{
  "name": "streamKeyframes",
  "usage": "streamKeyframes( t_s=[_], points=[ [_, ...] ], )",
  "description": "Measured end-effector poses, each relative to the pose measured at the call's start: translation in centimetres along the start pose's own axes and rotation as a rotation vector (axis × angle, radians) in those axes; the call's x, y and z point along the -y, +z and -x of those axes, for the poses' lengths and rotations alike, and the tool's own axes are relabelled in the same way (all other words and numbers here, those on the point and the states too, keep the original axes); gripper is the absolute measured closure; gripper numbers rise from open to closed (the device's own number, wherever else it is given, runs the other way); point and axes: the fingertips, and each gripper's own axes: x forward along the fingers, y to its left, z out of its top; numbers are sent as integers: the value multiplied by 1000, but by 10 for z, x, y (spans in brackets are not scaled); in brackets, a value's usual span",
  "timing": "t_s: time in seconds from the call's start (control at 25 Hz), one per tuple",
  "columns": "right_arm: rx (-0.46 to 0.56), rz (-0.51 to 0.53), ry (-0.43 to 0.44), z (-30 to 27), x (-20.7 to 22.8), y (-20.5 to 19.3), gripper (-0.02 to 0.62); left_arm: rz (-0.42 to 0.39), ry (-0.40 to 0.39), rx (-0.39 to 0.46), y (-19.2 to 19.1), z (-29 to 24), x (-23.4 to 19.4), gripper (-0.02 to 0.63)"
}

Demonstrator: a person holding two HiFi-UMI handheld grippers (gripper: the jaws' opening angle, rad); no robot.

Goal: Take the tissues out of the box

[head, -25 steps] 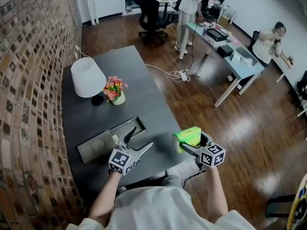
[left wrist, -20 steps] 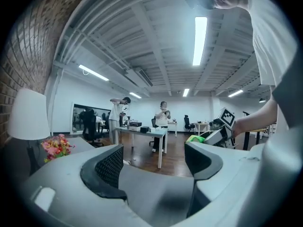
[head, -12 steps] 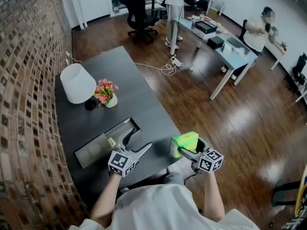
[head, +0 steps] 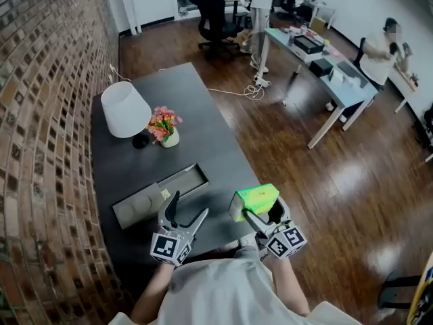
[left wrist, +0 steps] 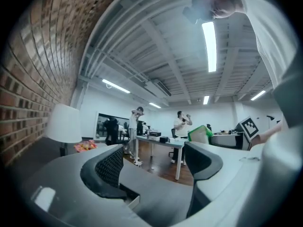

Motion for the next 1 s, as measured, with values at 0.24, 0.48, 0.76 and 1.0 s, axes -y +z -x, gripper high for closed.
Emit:
streamKeyframes(
  t_s=[0.24, 0.48, 0.76, 1.0],
  points=[
    [32, 16, 28, -37, -46, 2, 84, -11, 276, 76, 10, 63, -30, 236],
    [33, 180, 122, -68, -95, 6, 84, -47, 478, 103, 23, 112, -57, 236],
    [42, 385, 163, -84, -126, 10, 84, -125, 606, 116, 42, 147, -79, 236],
    [15, 356, 163, -89, -124, 11, 84, -131, 649, 112, 40, 153, -79, 236]
  ],
)
